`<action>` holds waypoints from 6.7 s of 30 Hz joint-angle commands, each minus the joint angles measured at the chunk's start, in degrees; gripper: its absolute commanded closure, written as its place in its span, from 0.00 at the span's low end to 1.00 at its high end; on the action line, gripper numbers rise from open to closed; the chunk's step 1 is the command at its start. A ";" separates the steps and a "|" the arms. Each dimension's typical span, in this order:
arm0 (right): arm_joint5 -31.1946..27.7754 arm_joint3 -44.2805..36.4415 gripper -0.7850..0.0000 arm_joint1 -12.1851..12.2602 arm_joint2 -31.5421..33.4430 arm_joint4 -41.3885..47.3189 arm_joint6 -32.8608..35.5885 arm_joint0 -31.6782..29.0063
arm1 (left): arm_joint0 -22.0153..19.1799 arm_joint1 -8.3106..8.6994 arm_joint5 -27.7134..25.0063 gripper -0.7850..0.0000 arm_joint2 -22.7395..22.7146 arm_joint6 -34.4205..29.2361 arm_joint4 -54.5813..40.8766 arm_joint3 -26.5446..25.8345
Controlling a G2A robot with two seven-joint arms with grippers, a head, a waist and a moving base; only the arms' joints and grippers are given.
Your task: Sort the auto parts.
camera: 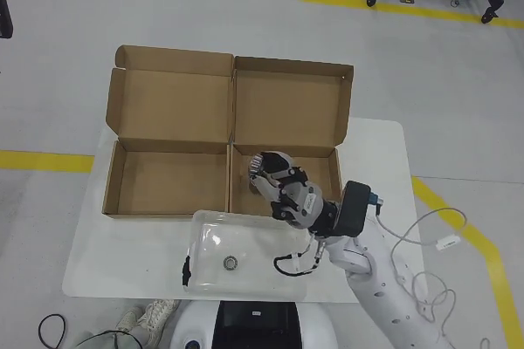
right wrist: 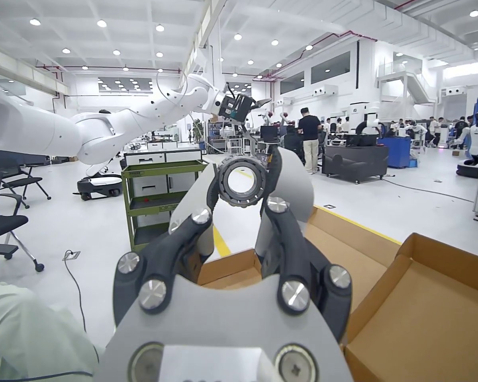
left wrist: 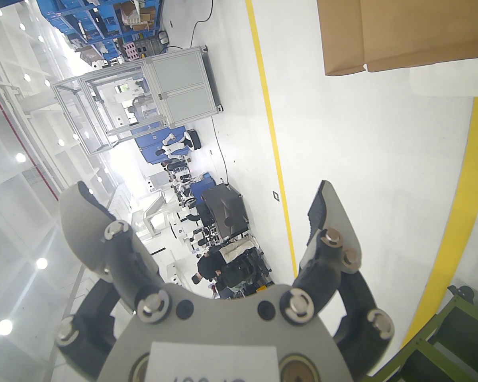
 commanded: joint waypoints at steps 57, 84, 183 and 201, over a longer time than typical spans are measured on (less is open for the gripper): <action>18.41 51.82 1.00 -21.69 -33.86 8.03 47.56 37.97 | 0.00 0.00 0.00 0.00 0.00 0.00 0.00 0.00; 19.17 48.72 0.68 -23.25 -30.30 1.73 47.74 37.17 | 0.00 0.00 0.00 0.00 0.00 0.00 0.00 0.00; -2.55 13.54 1.00 -3.39 -16.95 -30.97 51.00 -0.01 | 0.00 0.00 0.00 0.00 0.00 0.00 0.00 0.00; 0.69 8.76 1.00 -1.94 -13.40 -28.08 40.18 -2.28 | 0.00 0.00 0.00 0.00 0.00 0.00 0.00 0.00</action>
